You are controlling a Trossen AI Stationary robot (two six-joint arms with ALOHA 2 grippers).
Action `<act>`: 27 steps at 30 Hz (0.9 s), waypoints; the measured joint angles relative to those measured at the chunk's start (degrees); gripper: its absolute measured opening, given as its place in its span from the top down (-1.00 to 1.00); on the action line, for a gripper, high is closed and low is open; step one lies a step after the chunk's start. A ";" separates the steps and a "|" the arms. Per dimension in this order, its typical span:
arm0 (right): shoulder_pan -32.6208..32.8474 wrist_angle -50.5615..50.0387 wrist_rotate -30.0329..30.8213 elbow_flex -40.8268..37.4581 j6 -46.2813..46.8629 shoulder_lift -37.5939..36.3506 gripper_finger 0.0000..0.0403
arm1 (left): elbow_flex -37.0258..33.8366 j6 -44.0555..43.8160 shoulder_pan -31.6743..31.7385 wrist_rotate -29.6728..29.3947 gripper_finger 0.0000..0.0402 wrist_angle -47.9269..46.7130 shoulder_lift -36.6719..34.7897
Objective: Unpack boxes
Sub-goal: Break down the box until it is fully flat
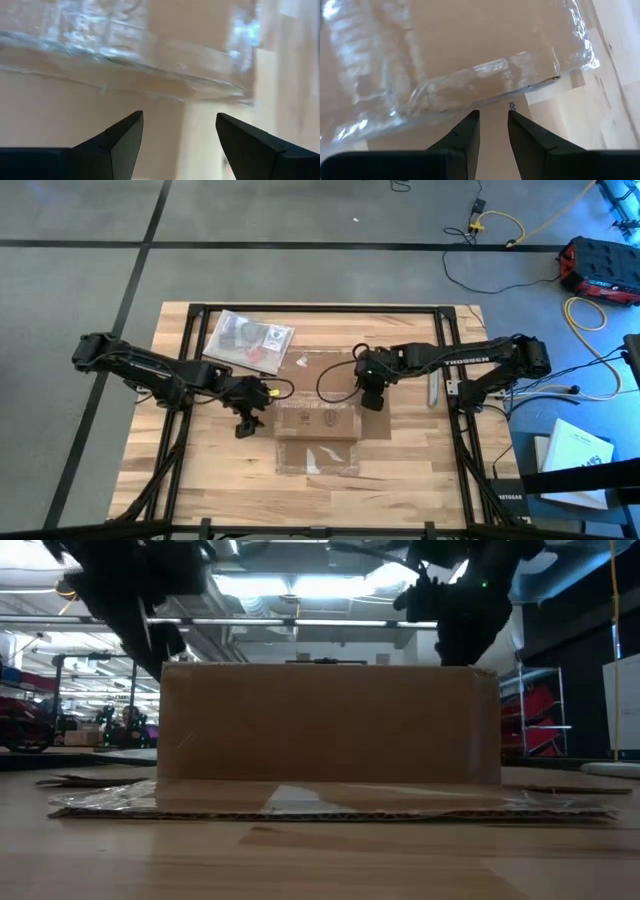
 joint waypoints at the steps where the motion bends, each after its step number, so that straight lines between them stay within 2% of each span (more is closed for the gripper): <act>1: 0.00 -0.52 1.53 0.59 -0.26 -0.01 0.57 | 0.01 -0.39 -0.23 -0.20 -0.19 0.18 -1.12; 4: -0.04 -2.07 6.14 2.36 -1.05 -0.03 0.57 | 0.00 -1.51 -0.82 -1.20 -0.19 0.84 -4.43; 7: -0.07 -2.69 8.88 3.30 -1.33 -0.04 0.56 | 0.04 -0.74 -0.09 -6.04 -0.19 1.61 -6.30; 12: -0.03 -1.66 8.31 3.41 -1.32 -0.04 0.56 | 0.04 0.95 2.40 -10.69 -0.19 4.73 -7.10; 14: -0.03 -0.92 6.98 3.41 -1.31 -0.04 0.56 | 0.06 0.86 3.10 -10.77 -0.19 5.09 -7.08; 19: -0.03 -0.75 6.20 3.41 -1.28 -0.04 0.56 | 0.24 -8.04 3.48 -11.47 -0.19 6.25 -7.20; 27: -0.03 -0.72 5.78 3.41 -1.26 -0.04 0.56 | 0.26 -6.70 3.53 -11.95 -0.19 15.80 -7.20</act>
